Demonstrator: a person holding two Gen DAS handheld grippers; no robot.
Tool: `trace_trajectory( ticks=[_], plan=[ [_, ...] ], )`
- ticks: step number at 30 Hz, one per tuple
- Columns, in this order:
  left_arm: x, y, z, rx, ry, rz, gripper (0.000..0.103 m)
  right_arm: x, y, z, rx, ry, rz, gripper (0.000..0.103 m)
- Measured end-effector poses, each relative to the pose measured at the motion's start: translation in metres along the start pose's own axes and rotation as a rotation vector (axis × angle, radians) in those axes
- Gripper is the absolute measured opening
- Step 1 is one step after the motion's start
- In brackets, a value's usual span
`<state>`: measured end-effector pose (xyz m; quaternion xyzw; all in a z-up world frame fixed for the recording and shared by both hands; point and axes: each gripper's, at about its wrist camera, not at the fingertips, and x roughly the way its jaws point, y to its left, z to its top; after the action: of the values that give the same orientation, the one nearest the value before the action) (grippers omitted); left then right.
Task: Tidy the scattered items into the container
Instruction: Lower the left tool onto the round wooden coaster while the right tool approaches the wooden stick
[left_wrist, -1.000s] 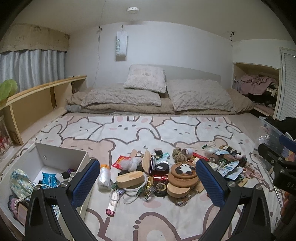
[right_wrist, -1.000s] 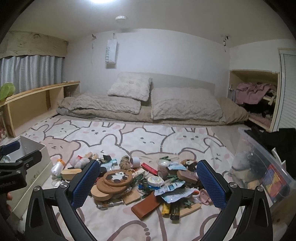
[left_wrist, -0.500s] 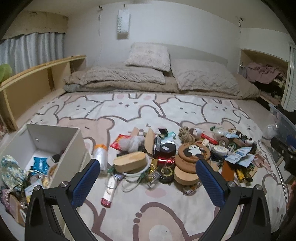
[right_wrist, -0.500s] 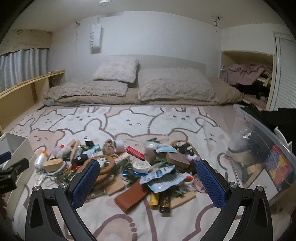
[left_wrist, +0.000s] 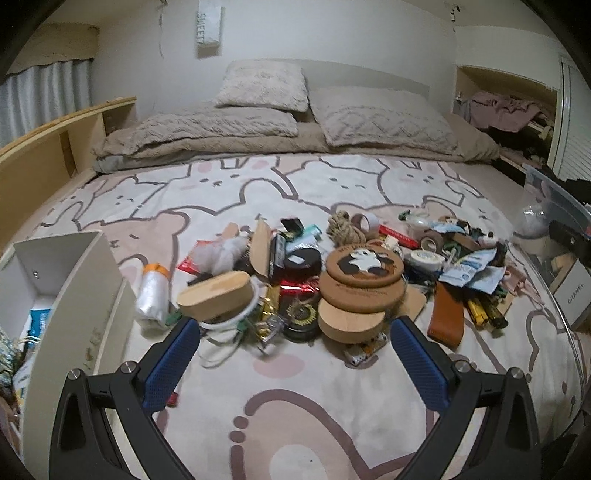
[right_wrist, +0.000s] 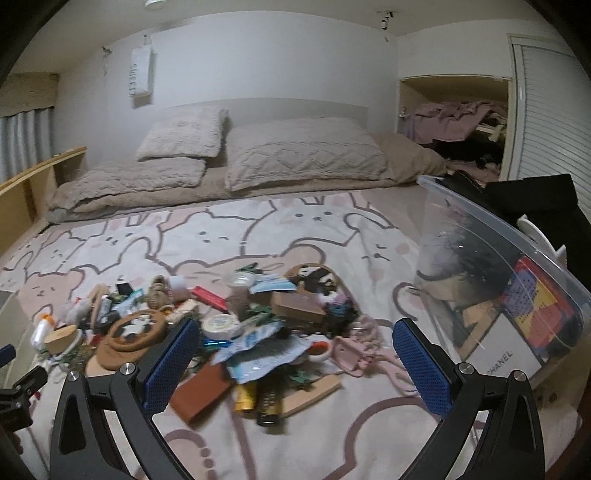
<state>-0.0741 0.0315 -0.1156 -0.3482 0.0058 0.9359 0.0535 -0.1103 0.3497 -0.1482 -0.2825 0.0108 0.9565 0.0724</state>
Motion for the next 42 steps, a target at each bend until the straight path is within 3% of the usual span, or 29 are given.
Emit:
trace_trajectory(
  ticks=[9, 15, 18, 25, 35, 38, 40, 42],
  plan=[
    [0.022, -0.011, -0.010, -0.012, 0.038, -0.067, 0.103, 0.027, -0.028, -0.012, 0.103, 0.010, -0.014, 0.103],
    [0.036, -0.012, -0.014, -0.056, 0.057, -0.145, 0.102, 0.053, -0.026, -0.021, 0.086, 0.069, 0.012, 0.103],
    [0.043, -0.015, -0.015, -0.060, 0.062, -0.167, 0.093, 0.063, -0.028, -0.024, 0.110, 0.108, 0.055, 0.103],
    [0.064, -0.023, -0.016, -0.062, 0.085, -0.185, 0.088, 0.075, -0.034, -0.032, 0.143, 0.170, 0.079, 0.103],
    [0.092, -0.019, -0.013, -0.086, 0.115, -0.180, 0.088, 0.088, -0.031, -0.041, 0.104, 0.267, 0.038, 0.103],
    [0.095, -0.017, -0.012, -0.094, 0.114, -0.182, 0.078, 0.095, -0.031, -0.048, 0.095, 0.314, 0.019, 0.103],
    [0.095, -0.017, -0.011, -0.093, 0.113, -0.203, 0.065, 0.098, -0.035, -0.051, 0.108, 0.340, 0.008, 0.103],
    [0.095, -0.018, -0.012, -0.089, 0.112, -0.206, 0.065, 0.102, -0.044, -0.054, 0.153, 0.363, -0.010, 0.103]
  ],
)
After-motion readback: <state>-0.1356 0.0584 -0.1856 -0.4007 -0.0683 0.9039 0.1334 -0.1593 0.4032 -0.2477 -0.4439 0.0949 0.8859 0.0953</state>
